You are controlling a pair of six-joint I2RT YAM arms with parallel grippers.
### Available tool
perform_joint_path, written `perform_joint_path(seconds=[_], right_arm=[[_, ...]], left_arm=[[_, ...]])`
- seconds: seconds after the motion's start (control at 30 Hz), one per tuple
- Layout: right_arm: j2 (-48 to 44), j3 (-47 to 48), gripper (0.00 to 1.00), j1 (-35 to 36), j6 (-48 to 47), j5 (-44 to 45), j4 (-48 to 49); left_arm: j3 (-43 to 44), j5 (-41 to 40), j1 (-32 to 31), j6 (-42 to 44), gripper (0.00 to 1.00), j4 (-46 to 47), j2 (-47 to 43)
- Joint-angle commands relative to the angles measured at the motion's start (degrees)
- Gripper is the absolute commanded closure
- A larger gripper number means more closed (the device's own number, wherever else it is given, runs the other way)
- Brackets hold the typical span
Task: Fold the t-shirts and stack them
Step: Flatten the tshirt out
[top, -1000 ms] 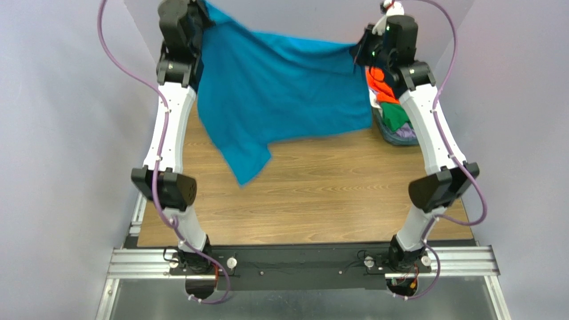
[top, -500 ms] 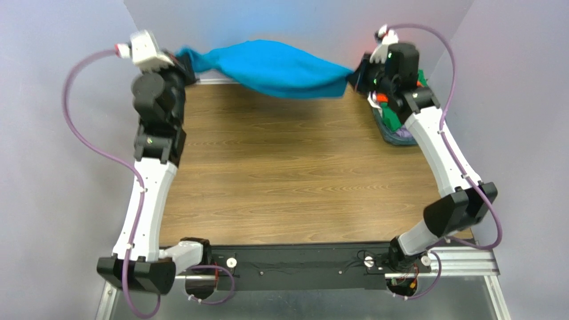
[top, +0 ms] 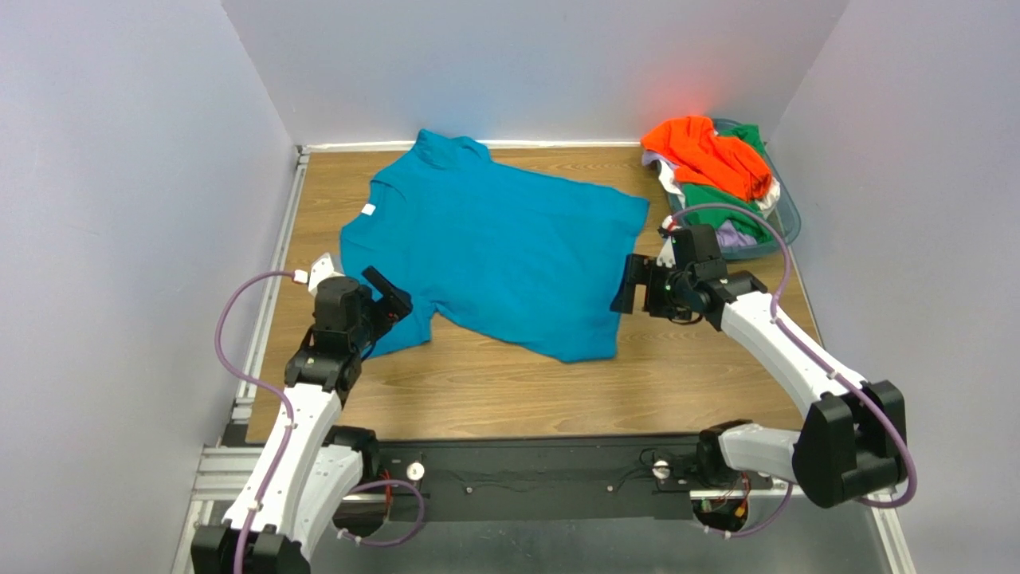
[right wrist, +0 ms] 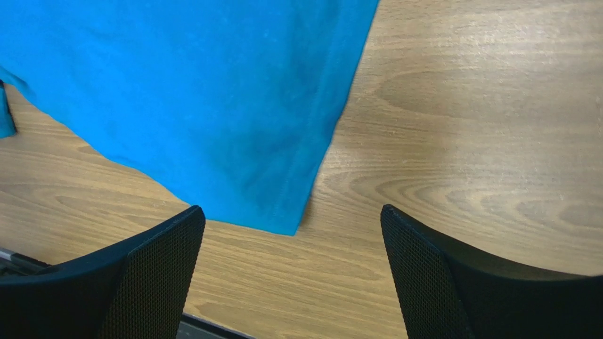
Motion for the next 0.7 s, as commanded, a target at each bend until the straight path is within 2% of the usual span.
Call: perform_joint_path(seconds=[0.0,0.2,0.4,0.47,0.57,0.67], right_arm=[[-3.6,-1.2,0.00,-0.2,2.9,2.4,0.1],[-3.9,0.9,0.00,-0.2,3.8,-0.8,0.0],[-4.5,0.9,0.00,0.6,4.2,-6.3,0.4],[-4.6,0.6,0.00,2.3,6.7,-3.5,1.0],[-2.9,-0.1,0.00,12.5,9.6,2.3,3.3],[1.8,-0.3,0.00,16.2,12.4,3.8,6.6]], left_arm=[[4.8,2.1,-0.5,-4.4,0.03,-4.2,-4.8],[8.8,-0.9,-0.5,-2.9,0.02,-2.5,-7.2],[8.5,3.3,-0.5,-0.8,0.02,5.4,-0.3],[8.0,4.0,-0.5,-0.4,0.01,8.3,3.8],[8.6,4.7,-0.4,0.4,0.02,15.3,10.8],[11.8,4.8,-0.4,2.7,0.02,18.6,19.2]])
